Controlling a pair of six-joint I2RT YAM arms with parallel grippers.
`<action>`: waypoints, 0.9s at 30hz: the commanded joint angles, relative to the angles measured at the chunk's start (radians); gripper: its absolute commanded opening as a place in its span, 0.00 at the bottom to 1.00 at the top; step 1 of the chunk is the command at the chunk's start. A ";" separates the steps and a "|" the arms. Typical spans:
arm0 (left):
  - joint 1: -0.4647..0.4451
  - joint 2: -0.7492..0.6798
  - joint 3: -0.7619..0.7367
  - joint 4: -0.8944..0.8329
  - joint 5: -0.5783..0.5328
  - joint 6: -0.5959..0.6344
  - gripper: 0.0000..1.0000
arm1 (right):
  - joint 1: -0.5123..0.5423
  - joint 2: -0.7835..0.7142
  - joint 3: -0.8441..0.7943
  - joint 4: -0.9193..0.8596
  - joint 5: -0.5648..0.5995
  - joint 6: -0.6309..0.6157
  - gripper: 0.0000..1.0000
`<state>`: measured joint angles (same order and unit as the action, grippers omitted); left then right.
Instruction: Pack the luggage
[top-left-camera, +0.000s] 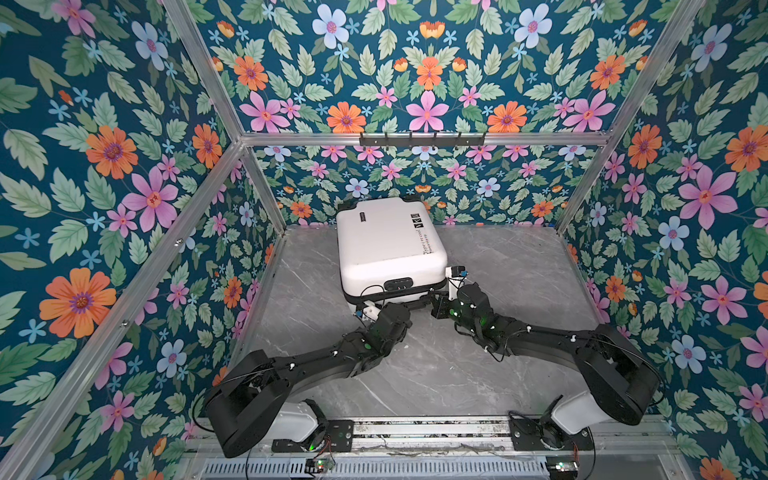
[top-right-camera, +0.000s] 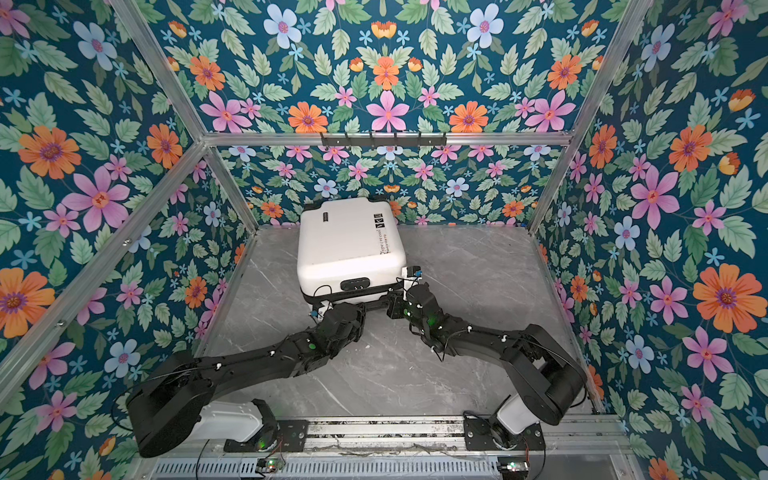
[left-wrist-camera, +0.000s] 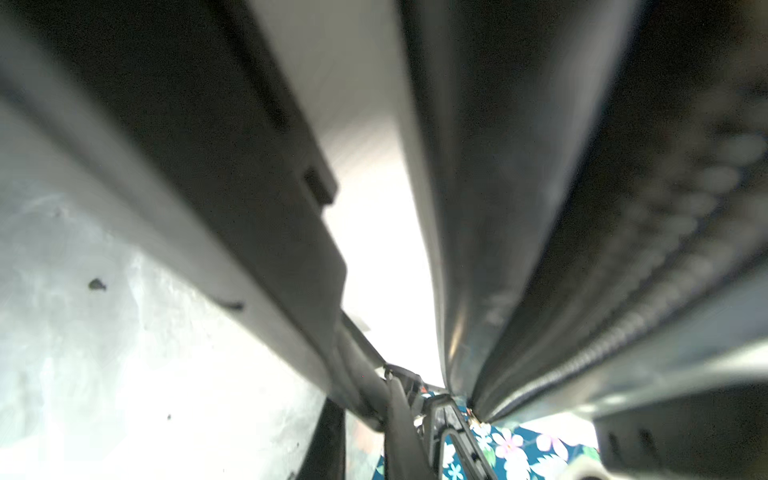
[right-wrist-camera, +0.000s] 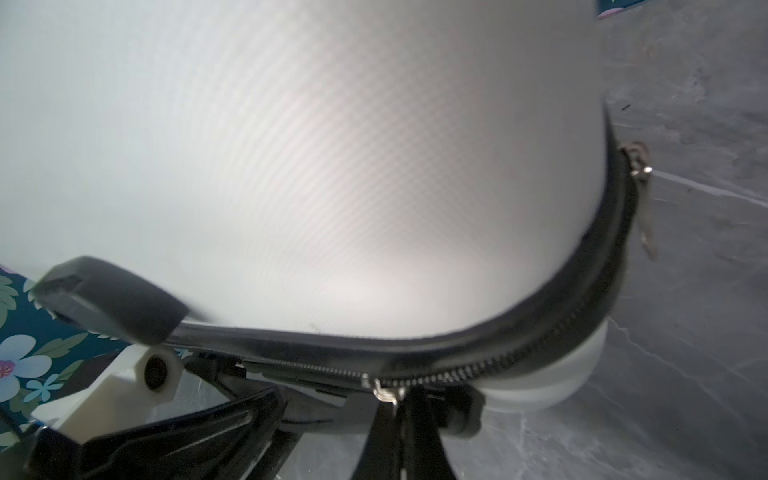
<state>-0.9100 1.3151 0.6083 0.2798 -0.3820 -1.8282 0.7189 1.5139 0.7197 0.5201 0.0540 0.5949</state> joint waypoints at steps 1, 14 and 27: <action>-0.003 -0.056 -0.002 0.019 -0.061 0.047 0.00 | -0.023 -0.033 -0.021 -0.060 0.165 0.008 0.00; 0.037 -0.199 0.044 -0.353 0.066 0.084 0.00 | -0.123 -0.117 -0.062 -0.102 0.094 -0.022 0.00; 0.189 -0.405 -0.035 -0.591 0.309 0.241 0.00 | -0.174 -0.016 0.056 -0.094 -0.127 -0.113 0.00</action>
<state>-0.7425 0.9379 0.5854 -0.2283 -0.1242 -1.6489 0.5453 1.4891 0.7593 0.3588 -0.0036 0.5114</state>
